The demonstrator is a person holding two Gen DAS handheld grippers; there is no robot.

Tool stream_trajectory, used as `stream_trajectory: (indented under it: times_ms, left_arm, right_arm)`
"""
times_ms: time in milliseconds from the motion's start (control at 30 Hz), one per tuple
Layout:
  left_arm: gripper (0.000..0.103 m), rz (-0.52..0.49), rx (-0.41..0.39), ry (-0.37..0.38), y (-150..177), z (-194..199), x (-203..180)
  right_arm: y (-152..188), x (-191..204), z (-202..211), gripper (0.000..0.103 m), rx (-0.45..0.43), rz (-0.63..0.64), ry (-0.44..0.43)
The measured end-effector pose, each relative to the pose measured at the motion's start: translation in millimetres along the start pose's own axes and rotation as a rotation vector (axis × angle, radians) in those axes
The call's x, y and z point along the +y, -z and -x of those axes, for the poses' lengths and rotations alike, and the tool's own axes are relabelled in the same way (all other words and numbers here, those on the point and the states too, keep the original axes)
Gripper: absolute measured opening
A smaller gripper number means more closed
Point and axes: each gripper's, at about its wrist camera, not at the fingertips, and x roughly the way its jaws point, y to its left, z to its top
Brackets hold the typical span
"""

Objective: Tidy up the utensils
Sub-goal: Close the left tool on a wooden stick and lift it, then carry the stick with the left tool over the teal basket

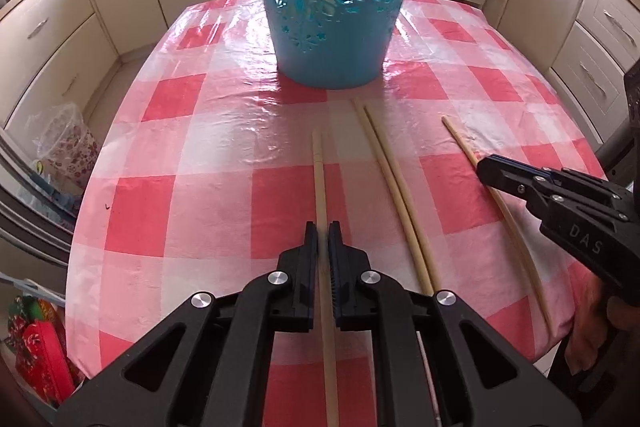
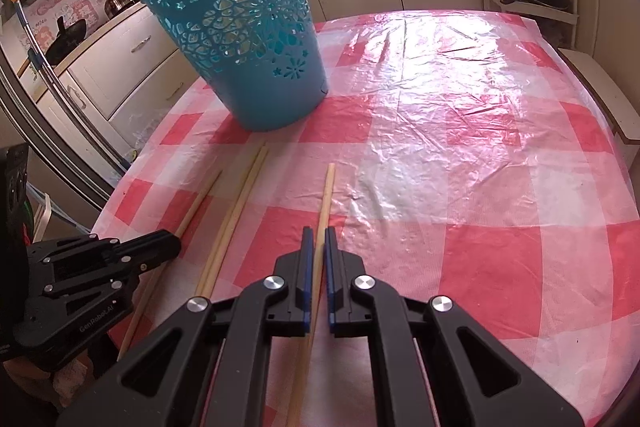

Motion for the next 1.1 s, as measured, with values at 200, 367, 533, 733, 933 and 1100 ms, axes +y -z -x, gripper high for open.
stream_trajectory:
  times_ms: [200,367,533,733,933,1100]
  left_arm:
    - [0.038,0.016,0.027,-0.042,-27.4,-18.4,-1.2]
    - [0.019,0.009,0.023,-0.049,-35.7,-23.0,-6.3]
    - [0.005,-0.035,0.006,-0.057,-31.9,-20.9,-13.9]
    - [0.005,0.011,-0.05,-0.031,-27.7,2.0,-3.5]
    - [0.005,0.004,-0.127,-0.029,-28.7,33.3,-2.0]
    - [0.005,0.023,-0.193,0.003,-33.4,57.8,1.6]
  right_arm:
    - [-2.6,-1.8,-2.9,0.007,0.001,-0.01,-0.009]
    - [-1.8,-5.5,-2.3,0.007,0.0,-0.03,-0.031]
    - [-1.7,-10.0,-1.9,0.007,0.0,-0.047,-0.052]
    - [-0.4,-14.6,-1.4,0.008,-0.004,-0.077,-0.079]
    - [0.1,-14.2,-0.2,0.008,-0.007,-0.076,-0.077]
    - [0.6,-14.2,0.4,0.008,-0.008,-0.075,-0.075]
